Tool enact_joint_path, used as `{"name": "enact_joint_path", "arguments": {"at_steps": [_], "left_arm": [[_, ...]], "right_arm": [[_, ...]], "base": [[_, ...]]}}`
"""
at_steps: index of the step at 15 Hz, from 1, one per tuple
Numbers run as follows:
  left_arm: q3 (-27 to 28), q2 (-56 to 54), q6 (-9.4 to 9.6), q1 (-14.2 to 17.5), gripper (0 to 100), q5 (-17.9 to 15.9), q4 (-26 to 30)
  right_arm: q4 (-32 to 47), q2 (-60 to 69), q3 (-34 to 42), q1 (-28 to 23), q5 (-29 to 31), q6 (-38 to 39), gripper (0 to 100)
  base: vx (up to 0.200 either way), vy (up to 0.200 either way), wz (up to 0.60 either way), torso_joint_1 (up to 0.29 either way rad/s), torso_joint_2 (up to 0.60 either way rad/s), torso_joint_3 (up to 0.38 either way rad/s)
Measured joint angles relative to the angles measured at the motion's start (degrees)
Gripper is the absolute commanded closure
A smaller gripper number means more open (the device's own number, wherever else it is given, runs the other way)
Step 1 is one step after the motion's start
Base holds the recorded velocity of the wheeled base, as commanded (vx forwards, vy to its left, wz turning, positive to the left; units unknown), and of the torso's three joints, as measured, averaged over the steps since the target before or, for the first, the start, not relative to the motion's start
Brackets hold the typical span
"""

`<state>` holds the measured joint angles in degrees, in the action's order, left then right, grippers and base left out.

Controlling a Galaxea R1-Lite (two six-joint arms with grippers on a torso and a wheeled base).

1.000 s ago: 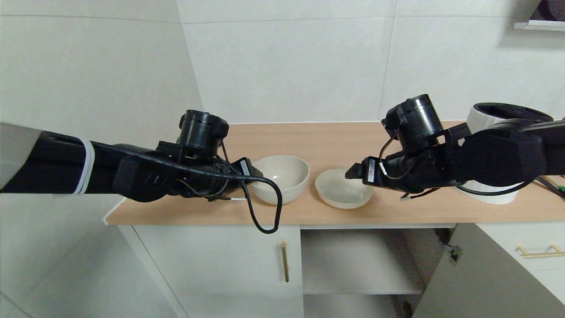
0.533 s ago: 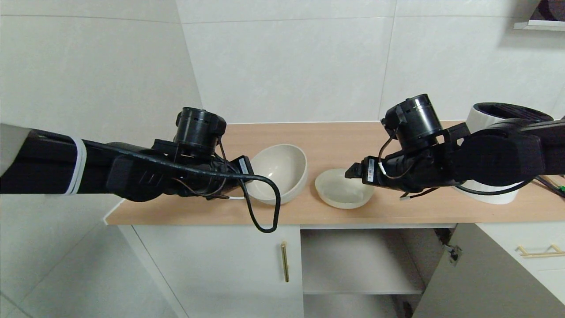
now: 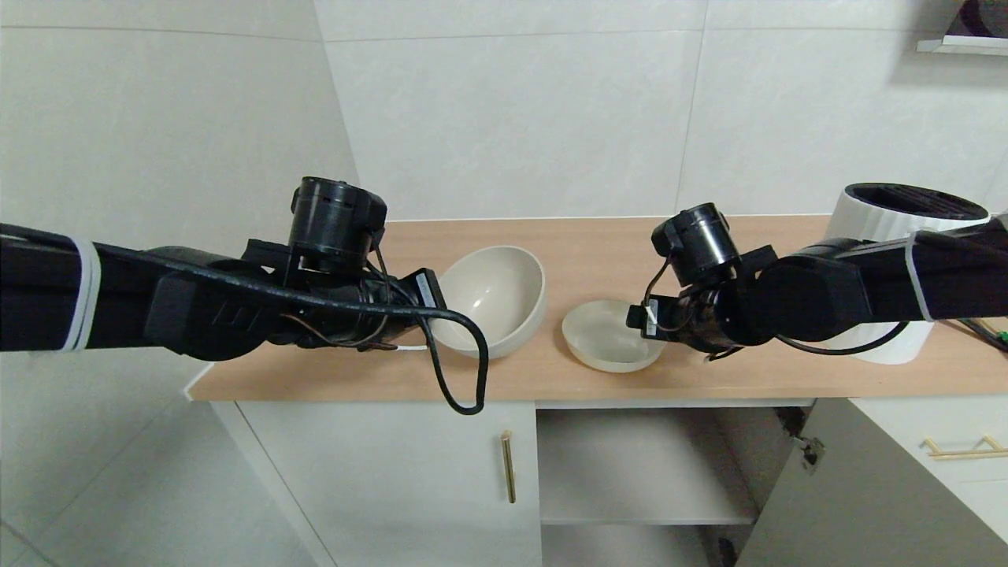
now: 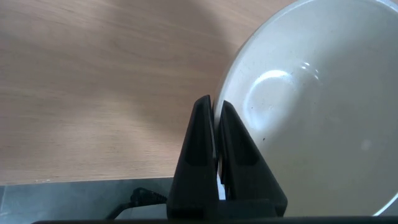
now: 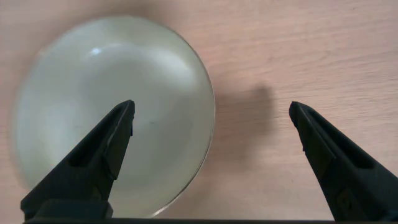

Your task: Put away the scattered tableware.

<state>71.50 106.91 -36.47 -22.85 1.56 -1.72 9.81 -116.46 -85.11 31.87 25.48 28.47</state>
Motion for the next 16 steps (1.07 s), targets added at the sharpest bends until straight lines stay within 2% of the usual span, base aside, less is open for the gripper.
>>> {"name": "enact_joint_path", "arguments": {"at_steps": [6,7,16], "left_arm": [[0.0,-0.3,0.0,-0.1,100,0.0,0.0],[0.0,-0.3,0.02,-0.1,100,0.0,0.0],[-0.2,-1.0,0.0,-0.1,100,0.0,0.1]], "right_arm": [[0.0,-2.2,-0.7,-0.3,0.1,-0.1,0],[0.0,-2.2,-0.7,-0.3,0.0,0.0,100],[0.0,-1.8,-0.6,-0.3,-0.3,0.2,100]], "base": [[0.0,0.0,0.0,0.0,0.0,0.0],[0.0,0.0,0.0,0.0,0.0,0.0],[0.0,0.0,0.0,0.0,0.0,0.0]]}}
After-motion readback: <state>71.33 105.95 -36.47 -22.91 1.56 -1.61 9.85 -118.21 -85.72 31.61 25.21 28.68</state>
